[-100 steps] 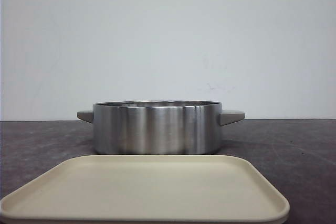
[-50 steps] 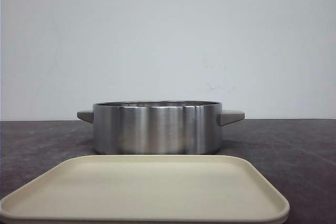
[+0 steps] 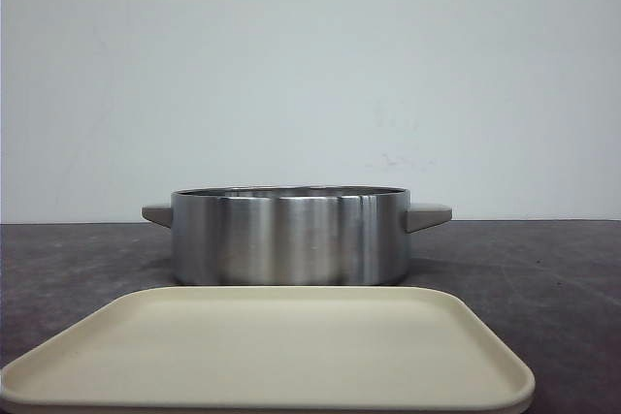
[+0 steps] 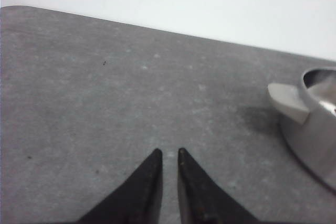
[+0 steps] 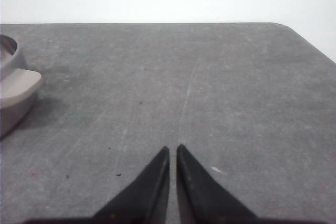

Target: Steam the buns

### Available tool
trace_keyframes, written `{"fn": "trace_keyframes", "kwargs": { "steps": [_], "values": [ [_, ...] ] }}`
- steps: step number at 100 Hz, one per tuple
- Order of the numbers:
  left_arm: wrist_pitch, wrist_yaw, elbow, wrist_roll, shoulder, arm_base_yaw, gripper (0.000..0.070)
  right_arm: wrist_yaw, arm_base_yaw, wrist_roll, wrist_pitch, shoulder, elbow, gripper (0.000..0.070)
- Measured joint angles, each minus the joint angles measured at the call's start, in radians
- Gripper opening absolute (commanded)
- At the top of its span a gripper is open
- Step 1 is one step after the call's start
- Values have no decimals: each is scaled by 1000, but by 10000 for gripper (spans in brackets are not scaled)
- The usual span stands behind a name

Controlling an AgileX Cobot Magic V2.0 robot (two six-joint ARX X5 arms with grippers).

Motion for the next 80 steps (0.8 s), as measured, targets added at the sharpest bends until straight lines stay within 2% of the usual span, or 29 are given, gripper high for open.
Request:
{"fn": "trace_keyframes", "kwargs": {
  "steps": [20, 80],
  "values": [
    [0, 1, 0, 66, 0, 24, 16, 0, 0, 0, 0, 0, 0, 16],
    [0, 9, 0, 83, 0, 56, 17, 0, 0, 0, 0, 0, 0, 16]
  ]
}}
